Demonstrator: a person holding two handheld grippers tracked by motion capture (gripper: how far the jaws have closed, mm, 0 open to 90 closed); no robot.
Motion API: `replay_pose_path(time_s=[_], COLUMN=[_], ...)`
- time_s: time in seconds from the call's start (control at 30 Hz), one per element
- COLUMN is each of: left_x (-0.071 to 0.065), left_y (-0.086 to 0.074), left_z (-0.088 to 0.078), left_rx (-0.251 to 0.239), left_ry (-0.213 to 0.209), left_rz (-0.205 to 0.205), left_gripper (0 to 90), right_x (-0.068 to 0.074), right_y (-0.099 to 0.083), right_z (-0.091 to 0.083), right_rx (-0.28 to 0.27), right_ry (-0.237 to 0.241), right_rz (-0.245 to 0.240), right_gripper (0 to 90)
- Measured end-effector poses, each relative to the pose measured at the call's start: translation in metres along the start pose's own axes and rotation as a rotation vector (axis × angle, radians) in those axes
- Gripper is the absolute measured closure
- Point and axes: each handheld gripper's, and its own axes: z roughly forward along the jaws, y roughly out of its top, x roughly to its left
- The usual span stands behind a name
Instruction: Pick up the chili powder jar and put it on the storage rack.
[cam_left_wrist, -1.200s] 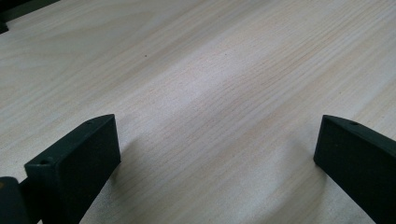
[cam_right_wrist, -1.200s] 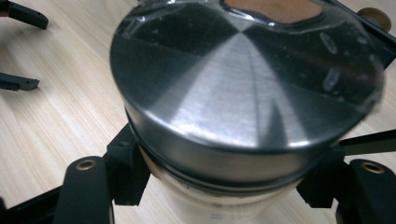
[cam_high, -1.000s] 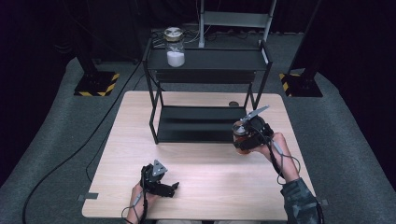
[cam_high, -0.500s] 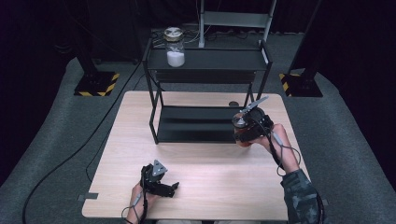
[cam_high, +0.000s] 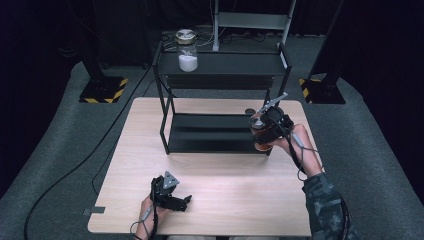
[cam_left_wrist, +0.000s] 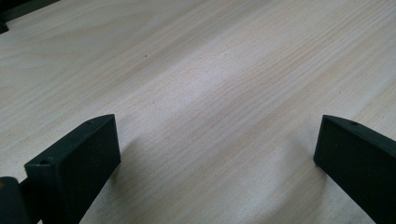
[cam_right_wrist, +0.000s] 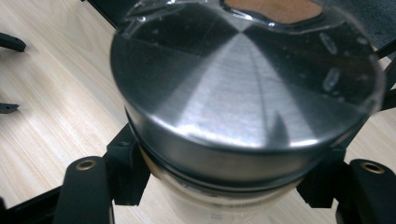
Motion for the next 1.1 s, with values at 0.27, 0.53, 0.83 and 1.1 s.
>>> replay_pose_path(time_s=[0.27,0.53,0.83,1.1], left_x=[0.0,0.0,0.0,0.0], left_y=[0.0,0.0,0.0,0.0], left_z=[0.0,0.0,0.0,0.0], left_rx=[0.0,0.0,0.0,0.0], left_ry=[0.0,0.0,0.0,0.0], left_rz=[0.0,0.0,0.0,-0.001], left_gripper=[0.0,0.0,0.0,0.0], right_x=[-0.001,-0.002,-0.005,-0.006], right_y=[0.01,0.021,0.032,0.043], right_z=[-0.007,-0.014,-0.024,-0.032], right_rx=[0.001,0.007,0.006,0.013], right_ry=[-0.01,-0.019,-0.032,-0.043], right_rz=[-0.008,-0.018,-0.024,-0.028], right_gripper=[30.7,30.7,30.7,30.7])
